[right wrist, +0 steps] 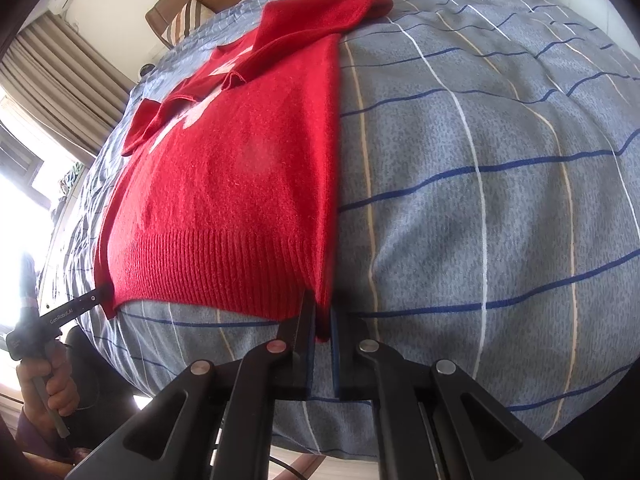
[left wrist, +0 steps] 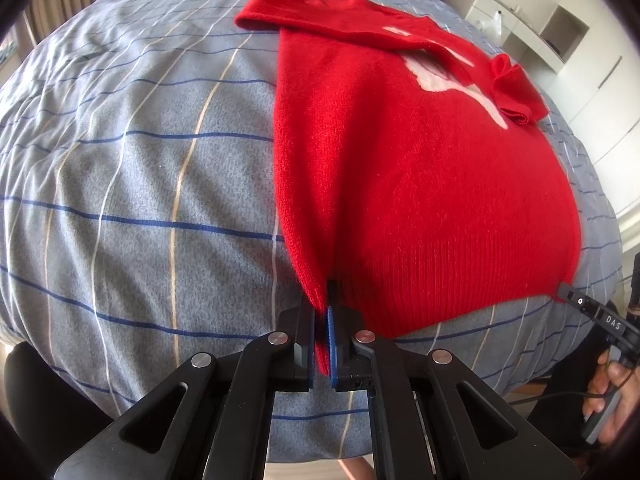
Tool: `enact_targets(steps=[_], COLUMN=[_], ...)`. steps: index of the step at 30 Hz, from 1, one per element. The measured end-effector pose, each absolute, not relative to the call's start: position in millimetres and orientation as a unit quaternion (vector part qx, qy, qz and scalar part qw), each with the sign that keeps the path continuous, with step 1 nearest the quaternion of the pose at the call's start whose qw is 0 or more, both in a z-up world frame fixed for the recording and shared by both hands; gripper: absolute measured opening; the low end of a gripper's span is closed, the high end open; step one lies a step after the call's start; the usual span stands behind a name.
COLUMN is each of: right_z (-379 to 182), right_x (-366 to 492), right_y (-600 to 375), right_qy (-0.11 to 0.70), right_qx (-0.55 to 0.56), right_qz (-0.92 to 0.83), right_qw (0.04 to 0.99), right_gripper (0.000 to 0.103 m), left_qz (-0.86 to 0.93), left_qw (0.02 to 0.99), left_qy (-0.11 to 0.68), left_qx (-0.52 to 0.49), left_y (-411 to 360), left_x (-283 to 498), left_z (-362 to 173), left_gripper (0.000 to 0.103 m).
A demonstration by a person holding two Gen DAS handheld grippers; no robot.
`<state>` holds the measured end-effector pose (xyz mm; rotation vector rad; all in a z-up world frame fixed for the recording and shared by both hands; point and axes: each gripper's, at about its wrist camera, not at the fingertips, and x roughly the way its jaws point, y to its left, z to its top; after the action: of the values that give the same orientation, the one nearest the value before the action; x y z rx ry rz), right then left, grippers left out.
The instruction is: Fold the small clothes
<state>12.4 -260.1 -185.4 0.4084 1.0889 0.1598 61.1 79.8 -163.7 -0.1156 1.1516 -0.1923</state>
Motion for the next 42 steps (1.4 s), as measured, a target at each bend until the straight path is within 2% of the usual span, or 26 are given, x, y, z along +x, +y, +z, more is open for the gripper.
enact_targets(steps=[4, 7, 10, 12, 15, 18, 20, 22, 25, 28, 31, 33, 35, 36, 37, 42], right_z=[-184.7, -183.9, -183.2, -181.6, -171.5, -141.1, -106.9, -73.7, -44.8, -57.3, -100.7, -128.0, -135.7, -133.1, -127.2, -75.0], right_x=[10.3, 8.5, 4.6, -1.4, -14.4, -13.6, -0.5, 20.4, 63.4, 111.6, 153.8, 173.9, 187.0, 193.2, 198.9, 192.9], right_y=[-260.4, -261.3, -262.7, -266.3, -286.5, -307.9, -309.4, -298.4, -257.1, -200.4, -155.2, -142.8, -152.6, -165.6, -181.0, -300.0], right_qy=[0.515, 0.518, 0.527, 0.538, 0.544, 0.526, 0.488, 0.445, 0.395, 0.380, 0.391, 0.396, 0.401, 0.408, 0.409, 0.362], right_qx=[0.192, 0.190, 0.185, 0.180, 0.167, 0.108, 0.054, 0.017, -0.038, -0.123, -0.229, -0.257, -0.197, -0.154, -0.110, 0.071], right_qz=[0.074, 0.073, 0.071, 0.067, 0.042, -0.006, -0.019, -0.005, 0.074, 0.170, 0.174, 0.171, 0.178, 0.175, 0.164, 0.092], right_qw=[0.832, 0.831, 0.826, 0.821, 0.821, 0.844, 0.871, 0.895, 0.915, 0.901, 0.874, 0.865, 0.877, 0.883, 0.891, 0.925], right_gripper=[0.005, 0.006, 0.013, 0.019, 0.031, 0.032, 0.038, 0.059, 0.068, 0.068, 0.067, 0.066, 0.040, 0.015, 0.011, 0.010], left_qz=[-0.090, -0.093, -0.098, -0.098, -0.088, -0.069, -0.056, -0.045, -0.040, -0.037, -0.030, -0.021, -0.008, -0.003, 0.002, 0.010], left_qw=[0.832, 0.830, 0.824, 0.820, 0.828, 0.846, 0.859, 0.867, 0.876, 0.880, 0.881, 0.880, 0.878, 0.876, 0.874, 0.872], left_qy=[0.544, 0.547, 0.555, 0.561, 0.553, 0.528, 0.509, 0.495, 0.476, 0.468, 0.467, 0.470, 0.476, 0.480, 0.482, 0.486], left_qx=[-0.058, -0.060, -0.062, -0.055, -0.024, -0.011, -0.019, -0.035, -0.060, -0.064, -0.061, -0.058, -0.055, -0.056, -0.058, -0.065], left_y=[81.6, 83.0, 84.8, 86.4, 91.2, 101.8, 110.2, 117.6, 121.3, 121.6, 116.4, 118.2, 123.2, 126.3, 129.6, 136.7], left_x=[60.1, 55.8, 48.2, 38.8, 23.9, 11.9, 9.9, 11.2, 15.0, 16.4, 17.5, 17.0, 15.2, 15.2, 15.3, 16.5], left_z=[-162.6, -162.0, -160.3, -156.5, -145.2, -127.0, -114.8, -103.7, -90.2, -83.6, -84.7, -87.4, -90.5, -92.0, -93.2, -93.7], left_gripper=[0.005, 0.012, 0.030, 0.047, 0.051, 0.058, 0.061, 0.062, 0.062, 0.062, 0.063, 0.063, 0.063, 0.063, 0.063, 0.063])
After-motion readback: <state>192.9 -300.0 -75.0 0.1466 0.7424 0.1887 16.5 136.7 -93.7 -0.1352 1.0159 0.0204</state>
